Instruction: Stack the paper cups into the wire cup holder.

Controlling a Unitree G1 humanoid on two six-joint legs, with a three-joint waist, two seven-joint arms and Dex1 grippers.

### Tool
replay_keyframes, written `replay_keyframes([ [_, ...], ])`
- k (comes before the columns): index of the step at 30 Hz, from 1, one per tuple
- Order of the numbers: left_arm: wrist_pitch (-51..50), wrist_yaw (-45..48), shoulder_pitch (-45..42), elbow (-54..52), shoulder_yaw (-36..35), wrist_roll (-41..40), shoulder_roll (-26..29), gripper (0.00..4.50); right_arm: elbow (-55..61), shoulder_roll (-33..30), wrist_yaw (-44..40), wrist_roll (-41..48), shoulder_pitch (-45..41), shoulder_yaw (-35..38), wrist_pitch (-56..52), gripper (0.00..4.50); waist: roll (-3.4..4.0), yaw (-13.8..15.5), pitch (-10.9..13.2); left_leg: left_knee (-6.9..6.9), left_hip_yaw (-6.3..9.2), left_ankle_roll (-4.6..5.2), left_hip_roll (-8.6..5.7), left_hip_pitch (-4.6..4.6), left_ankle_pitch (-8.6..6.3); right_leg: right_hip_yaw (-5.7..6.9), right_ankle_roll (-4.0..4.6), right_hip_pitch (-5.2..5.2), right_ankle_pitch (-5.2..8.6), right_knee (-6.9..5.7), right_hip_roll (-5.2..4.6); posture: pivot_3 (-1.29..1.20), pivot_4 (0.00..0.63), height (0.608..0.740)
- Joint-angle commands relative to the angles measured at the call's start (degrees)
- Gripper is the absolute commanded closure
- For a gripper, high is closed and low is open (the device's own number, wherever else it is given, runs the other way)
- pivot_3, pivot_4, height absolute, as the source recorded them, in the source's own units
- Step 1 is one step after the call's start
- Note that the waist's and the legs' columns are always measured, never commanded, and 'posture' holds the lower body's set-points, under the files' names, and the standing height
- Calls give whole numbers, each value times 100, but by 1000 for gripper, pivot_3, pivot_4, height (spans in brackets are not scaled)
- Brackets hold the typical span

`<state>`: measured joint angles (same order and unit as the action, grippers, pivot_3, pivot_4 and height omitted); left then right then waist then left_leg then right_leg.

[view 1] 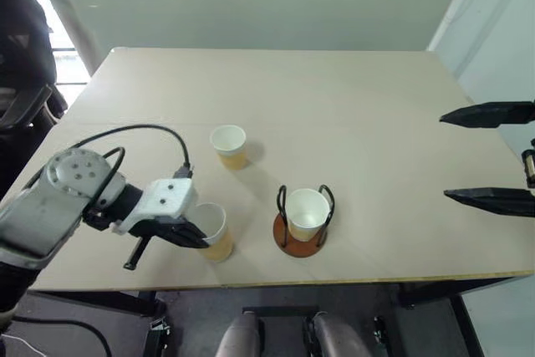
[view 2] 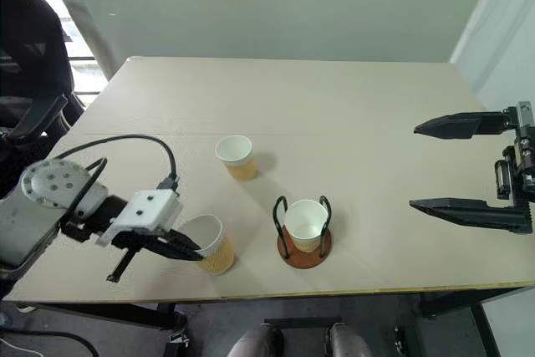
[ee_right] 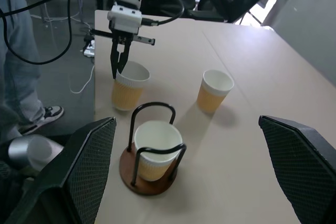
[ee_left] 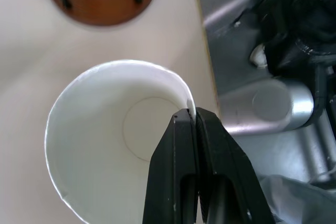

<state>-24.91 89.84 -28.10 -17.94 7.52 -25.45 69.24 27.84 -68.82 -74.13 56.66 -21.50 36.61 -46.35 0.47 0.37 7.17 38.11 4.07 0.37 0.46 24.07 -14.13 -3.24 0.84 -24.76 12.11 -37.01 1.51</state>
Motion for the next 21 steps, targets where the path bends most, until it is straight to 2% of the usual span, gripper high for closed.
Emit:
replay_keyframes([
  [1, -22, 266, -1437, 322, 277, -725, -124, 4456, 30, -222, 26, 302, -305, 60, 120, 0, 0, 40, 1, 4, 2, 2, 0, 1, 1, 0, -3, 2, -3, -1, 0, 0, 150, 740],
  [5, 433, 266, -2971, 1186, 1051, -1079, -350, 4456, 36, -349, -14, 337, -204, 263, 58, 0, 4, 52, -2, 9, 1, 8, -4, 2, 2, -4, -15, 12, -12, 10, -1, 0, 150, 740],
  [10, 1692, 266, -5162, 2690, 2397, -1359, -1289, 4456, 225, -365, 112, 314, 129, 672, -66, 0, -3, 104, 4, 16, 8, 17, -8, 12, 1, -5, -59, 12, -32, 16, -2, 0, 150, 740],
  [13, 2285, 266, -5821, 3171, 3281, -1674, -1600, 4456, 356, -386, 216, 323, 221, 786, -93, 0, 8, 100, 1, 17, 3, 36, -15, 27, -10, -10, -108, 7, -54, 37, -4, 0, 150, 740],
  [16, 2644, 266, -6166, 3602, 3828, -1924, -1923, 4456, 461, -419, 336, 366, 287, 946, -165, 0, 41, 82, 1, 16, 0, 54, -25, 22, -27, -15, -136, 22, -47, 60, -12, 0, 150, 740],
  [21, 2907, 266, -6277, 3282, 4607, -2399, -1898, 4456, 615, -484, 435, 393, 415, 1189, -325, 0, 48, 62, 6, 15, -3, 61, -23, 30, -33, -15, -159, 27, -40, 80, -12, 0, 150, 740],
])
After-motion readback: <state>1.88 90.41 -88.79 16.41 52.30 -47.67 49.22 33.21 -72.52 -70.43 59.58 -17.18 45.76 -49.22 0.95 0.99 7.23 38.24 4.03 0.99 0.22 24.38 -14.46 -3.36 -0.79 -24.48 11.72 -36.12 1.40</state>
